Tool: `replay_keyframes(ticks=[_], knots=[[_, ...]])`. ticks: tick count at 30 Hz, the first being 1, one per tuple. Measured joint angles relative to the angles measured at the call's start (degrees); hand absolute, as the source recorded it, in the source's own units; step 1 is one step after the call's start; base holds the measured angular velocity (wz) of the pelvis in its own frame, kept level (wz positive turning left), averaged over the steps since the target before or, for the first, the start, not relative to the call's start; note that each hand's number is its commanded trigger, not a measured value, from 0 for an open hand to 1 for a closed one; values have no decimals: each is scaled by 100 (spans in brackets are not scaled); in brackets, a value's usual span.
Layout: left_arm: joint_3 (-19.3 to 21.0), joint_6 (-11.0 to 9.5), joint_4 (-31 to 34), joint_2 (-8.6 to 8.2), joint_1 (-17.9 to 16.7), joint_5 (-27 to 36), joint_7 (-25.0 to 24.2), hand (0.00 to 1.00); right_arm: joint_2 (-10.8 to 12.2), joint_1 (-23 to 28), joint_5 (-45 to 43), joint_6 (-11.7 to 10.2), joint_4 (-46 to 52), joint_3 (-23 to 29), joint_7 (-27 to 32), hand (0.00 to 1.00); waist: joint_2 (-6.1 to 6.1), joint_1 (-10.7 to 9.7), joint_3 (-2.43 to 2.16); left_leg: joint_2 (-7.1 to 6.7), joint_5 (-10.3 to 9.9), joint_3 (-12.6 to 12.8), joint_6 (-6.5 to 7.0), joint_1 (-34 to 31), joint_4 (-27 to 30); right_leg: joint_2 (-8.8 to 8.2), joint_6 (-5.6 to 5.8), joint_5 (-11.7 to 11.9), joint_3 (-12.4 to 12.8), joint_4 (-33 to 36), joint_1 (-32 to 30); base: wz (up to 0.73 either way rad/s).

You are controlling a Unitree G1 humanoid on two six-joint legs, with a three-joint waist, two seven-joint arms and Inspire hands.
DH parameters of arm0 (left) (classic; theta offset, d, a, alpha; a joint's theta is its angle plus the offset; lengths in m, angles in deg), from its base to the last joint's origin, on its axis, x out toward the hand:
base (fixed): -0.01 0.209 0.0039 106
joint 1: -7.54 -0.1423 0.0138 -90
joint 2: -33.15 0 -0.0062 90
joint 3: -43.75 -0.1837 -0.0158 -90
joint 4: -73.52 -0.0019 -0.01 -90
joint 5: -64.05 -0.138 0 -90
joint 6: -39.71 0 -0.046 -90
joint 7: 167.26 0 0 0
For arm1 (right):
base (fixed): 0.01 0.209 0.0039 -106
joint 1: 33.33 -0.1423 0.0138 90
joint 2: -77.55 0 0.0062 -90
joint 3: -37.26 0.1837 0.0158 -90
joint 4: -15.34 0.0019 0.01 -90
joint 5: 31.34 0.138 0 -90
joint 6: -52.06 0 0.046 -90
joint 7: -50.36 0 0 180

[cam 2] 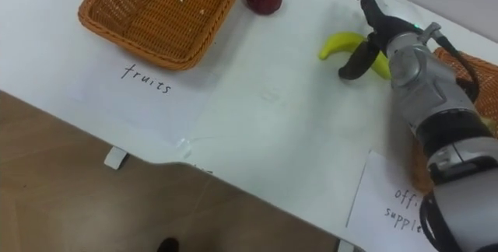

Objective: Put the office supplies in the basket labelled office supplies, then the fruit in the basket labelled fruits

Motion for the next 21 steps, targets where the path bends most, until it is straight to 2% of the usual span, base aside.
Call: replay_keyframes(ticks=[8,10,11,13,16,21], knots=[[-53,20,-20,20,21,61,-98,0,4,0,521,0,-11,-154,-671,0,7,25,3,9,53,4,-4,22,-23,6,-25,31,29,7,1,0],[-56,17,-23,20,23,83,-96,0,4,3,762,25,-71,-172,-819,0,25,25,17,11,64,4,-8,24,-31,6,-29,36,26,7,1,0],[-59,18,-22,20,21,102,-92,0,3,4,931,43,-132,-198,-875,0,9,25,5,16,68,5,-10,23,-30,9,-33,40,25,12,1,0],[-64,16,-23,20,20,105,-83,0,2,25,1117,46,-184,-215,-971,0,30,26,20,24,69,6,-11,28,-34,16,-41,45,24,16,9,0],[-83,13,-32,21,27,105,-68,0,2,49,1283,43,-174,-291,-1004,0,39,43,27,40,73,15,-19,73,-74,28,-51,51,35,18,33,0],[-165,14,-32,42,55,105,-70,0,-1,47,1309,39,-153,-380,-1006,0,10,79,4,74,100,27,-58,120,-101,56,-68,62,30,12,44,-1]])
